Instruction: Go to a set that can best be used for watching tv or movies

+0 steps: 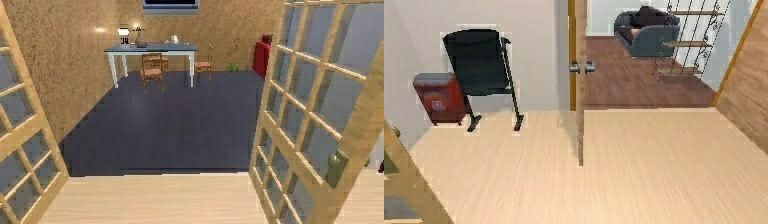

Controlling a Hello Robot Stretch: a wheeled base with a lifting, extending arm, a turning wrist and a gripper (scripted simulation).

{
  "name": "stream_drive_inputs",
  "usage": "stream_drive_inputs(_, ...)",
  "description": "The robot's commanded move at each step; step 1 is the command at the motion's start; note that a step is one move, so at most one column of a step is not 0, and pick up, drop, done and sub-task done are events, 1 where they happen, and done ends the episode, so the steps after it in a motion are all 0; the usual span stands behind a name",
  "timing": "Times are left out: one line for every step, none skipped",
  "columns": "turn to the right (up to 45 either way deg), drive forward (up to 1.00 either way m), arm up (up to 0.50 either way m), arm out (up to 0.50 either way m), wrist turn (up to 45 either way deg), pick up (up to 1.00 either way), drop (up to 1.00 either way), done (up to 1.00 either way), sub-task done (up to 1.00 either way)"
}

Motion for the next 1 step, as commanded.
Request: stream_drive_inputs(-3.0, 0.00, 0.00, 0.00, 0.0, 0.00, 0.00, 0.00, 0.00)
